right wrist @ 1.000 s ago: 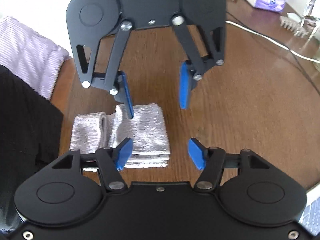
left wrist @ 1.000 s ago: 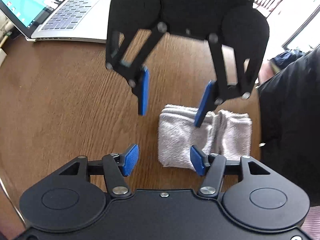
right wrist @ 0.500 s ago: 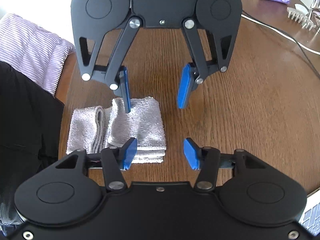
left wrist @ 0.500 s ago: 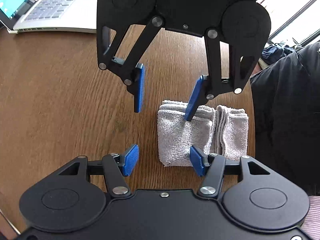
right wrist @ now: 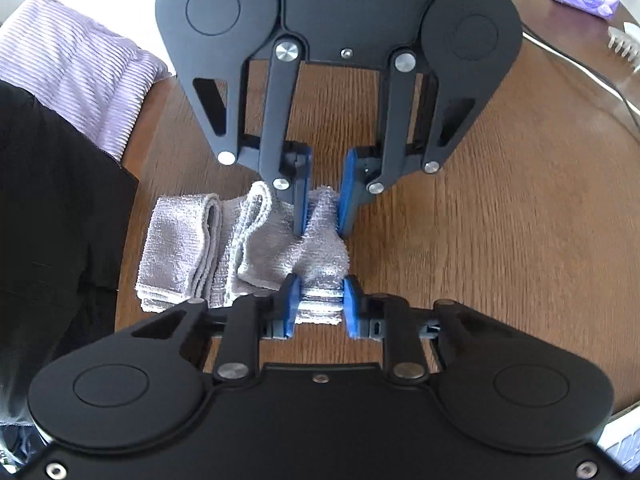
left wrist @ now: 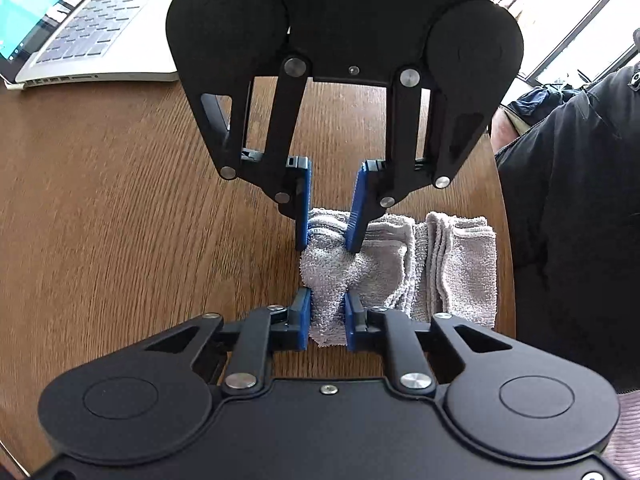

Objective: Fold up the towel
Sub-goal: 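Pinch the towel edge with the left gripper while the right gripper pinches beside it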

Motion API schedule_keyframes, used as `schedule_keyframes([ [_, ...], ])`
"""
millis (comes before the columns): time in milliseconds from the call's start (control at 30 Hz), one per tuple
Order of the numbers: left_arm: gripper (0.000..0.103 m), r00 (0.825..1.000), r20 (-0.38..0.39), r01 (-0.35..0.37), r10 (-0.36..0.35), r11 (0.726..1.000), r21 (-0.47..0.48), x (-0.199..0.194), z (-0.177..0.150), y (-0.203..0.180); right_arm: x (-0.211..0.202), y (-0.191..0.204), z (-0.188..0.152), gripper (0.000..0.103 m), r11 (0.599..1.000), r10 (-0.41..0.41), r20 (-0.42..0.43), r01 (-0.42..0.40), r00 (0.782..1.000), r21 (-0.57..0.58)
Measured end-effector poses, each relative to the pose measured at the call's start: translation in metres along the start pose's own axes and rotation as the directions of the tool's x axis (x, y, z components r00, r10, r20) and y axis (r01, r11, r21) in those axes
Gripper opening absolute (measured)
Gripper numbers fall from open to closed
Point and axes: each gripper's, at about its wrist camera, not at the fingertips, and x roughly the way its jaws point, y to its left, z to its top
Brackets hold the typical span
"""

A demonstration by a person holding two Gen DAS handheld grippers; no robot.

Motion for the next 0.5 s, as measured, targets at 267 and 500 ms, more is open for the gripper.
schedule_keyframes([
  [267, 0.012, 0.999, 0.012, -0.043, 0.042, 0.999, 0.013, -0.006, -0.002, -0.007, -0.002, 0.001, -0.006, 0.01, 0.999, -0.052, 0.027, 0.053, 0.998, -0.008],
  [500, 0.012, 0.993, 0.026, -0.115, 0.115, 0.993, -0.002, -0.013, -0.006, 0.001, -0.019, 0.007, -0.014, 0.01, 0.993, -0.121, 0.059, 0.122, 0.991, -0.01],
])
